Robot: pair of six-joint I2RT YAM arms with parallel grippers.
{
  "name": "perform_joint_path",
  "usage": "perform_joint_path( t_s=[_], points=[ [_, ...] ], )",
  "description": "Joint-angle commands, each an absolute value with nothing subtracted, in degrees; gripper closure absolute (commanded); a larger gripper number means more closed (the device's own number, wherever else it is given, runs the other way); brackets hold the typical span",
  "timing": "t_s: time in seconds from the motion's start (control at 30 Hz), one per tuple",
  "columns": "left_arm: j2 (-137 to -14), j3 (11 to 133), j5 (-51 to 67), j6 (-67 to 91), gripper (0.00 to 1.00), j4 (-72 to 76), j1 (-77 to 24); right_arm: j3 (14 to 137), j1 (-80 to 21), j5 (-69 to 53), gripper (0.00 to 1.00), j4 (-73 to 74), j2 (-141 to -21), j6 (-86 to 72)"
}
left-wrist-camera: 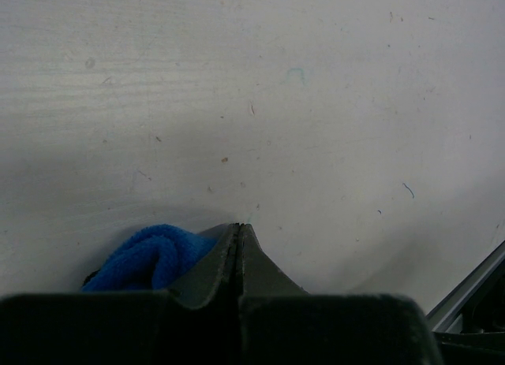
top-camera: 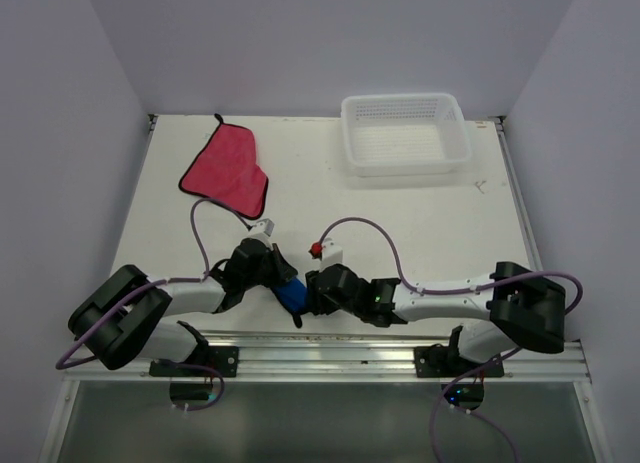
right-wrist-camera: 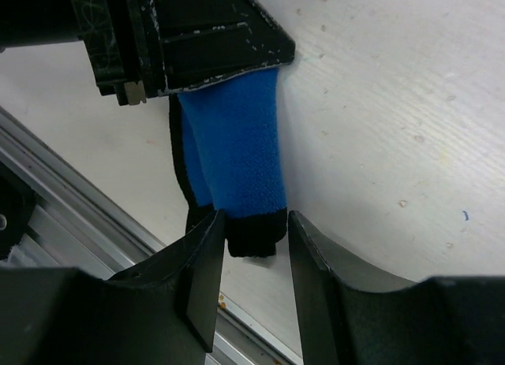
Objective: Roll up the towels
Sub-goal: Roll the towel
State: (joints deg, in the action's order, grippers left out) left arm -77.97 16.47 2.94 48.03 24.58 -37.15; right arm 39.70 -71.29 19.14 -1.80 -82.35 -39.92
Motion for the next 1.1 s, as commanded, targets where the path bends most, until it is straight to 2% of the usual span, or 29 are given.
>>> perform_joint_path(
  t_s=[0.0,0.2,0.33,0.43,0.5,0.57,0.63,0.73,0.77,0.87,0.97,1.07],
  points=[
    [-78.8,14.4,0.3,46.8,1.00,17.5,-37.1,38.1,-71.0,14.0,0.59,-8.2,-84.1,-42.4],
    [-78.7,14.3,0.3,47.2,1.00,17.3,-37.1,38.2,-71.0,12.6,0.60,-9.8,-88.1,-43.2],
    [-78.3,13.9,0.2,47.5,1.00,17.3,-37.0,39.3,-71.1,14.6,0.67,-8.6,-90.9,-42.5],
    [-78.2,13.4,0.3,48.1,1.00,17.9,-37.1,40.4,-71.4,16.8,0.77,-6.2,-92.0,-41.3],
    [-78.1,13.2,0.3,48.4,1.00,18.2,-37.1,41.1,-72.2,20.8,0.91,-4.8,-92.1,-40.3],
    [-78.1,13.4,0.3,48.1,1.00,17.8,-37.1,42.4,-73.0,23.7,1.00,-2.1,-92.3,-38.6],
    [-77.3,14.7,0.3,47.1,1.00,16.4,-37.1,43.8,-74.4,28.0,1.00,1.3,-92.6,-36.9],
    [-75.2,17.5,-2.5,45.8,0.92,12.2,-37.0,45.5,-75.3,32.3,1.00,4.7,-93.7,-35.8],
    [-73.6,18.3,-3.7,44.8,0.84,11.3,-37.0,45.6,-75.4,32.9,1.00,5.9,-93.9,-35.8],
    [-70.9,22.3,-5.9,43.2,0.73,7.0,-36.9,45.4,-75.6,33.9,1.00,6.9,-93.9,-35.9],
    [-69.3,25.9,-7.2,41.8,0.66,3.7,-36.7,45.5,-75.8,35.3,1.00,8.2,-93.5,-35.7],
    [-68.6,28.2,-8.0,41.0,0.64,1.7,-36.7,46.8,-76.5,37.7,1.00,10.4,-93.7,-34.2]
  ],
)
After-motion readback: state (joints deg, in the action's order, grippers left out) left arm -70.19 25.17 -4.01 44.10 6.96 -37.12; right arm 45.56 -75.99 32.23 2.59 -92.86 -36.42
